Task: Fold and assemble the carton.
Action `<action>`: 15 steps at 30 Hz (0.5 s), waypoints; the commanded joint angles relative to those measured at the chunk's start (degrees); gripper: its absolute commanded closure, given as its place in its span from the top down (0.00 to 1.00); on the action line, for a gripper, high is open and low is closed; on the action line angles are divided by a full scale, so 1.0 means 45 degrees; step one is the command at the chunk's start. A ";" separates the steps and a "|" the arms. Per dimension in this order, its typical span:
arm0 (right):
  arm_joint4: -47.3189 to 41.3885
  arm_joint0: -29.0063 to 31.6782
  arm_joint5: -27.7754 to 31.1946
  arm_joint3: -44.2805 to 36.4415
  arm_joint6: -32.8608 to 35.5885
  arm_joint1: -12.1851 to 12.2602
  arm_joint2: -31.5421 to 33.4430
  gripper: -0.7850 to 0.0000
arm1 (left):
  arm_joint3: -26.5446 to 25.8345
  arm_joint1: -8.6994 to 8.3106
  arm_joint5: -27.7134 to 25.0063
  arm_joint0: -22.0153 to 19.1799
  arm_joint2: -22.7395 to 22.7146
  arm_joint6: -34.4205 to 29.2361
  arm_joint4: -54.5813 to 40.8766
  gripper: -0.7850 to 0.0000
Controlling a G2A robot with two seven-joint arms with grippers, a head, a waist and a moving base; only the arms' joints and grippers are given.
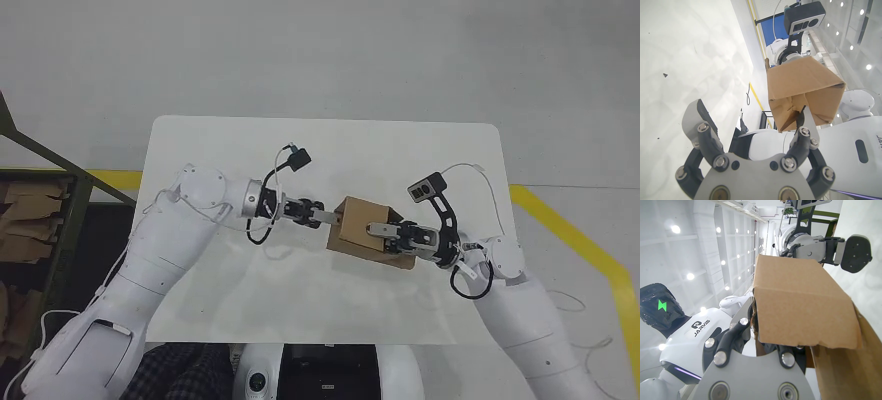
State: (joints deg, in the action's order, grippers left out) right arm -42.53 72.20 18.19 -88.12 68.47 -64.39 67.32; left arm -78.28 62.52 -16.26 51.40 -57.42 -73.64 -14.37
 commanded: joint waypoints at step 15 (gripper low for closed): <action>0.0147 -0.0044 -0.0032 -0.0015 -0.0323 -0.0082 -0.0237 0.00 | 0.0094 0.0125 -0.0010 -0.0365 0.0558 0.0093 0.0018 1.00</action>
State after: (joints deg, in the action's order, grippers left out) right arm -41.85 72.03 17.98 -88.23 67.01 -64.74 66.27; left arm -77.90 63.07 -16.28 49.82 -55.01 -73.20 -14.26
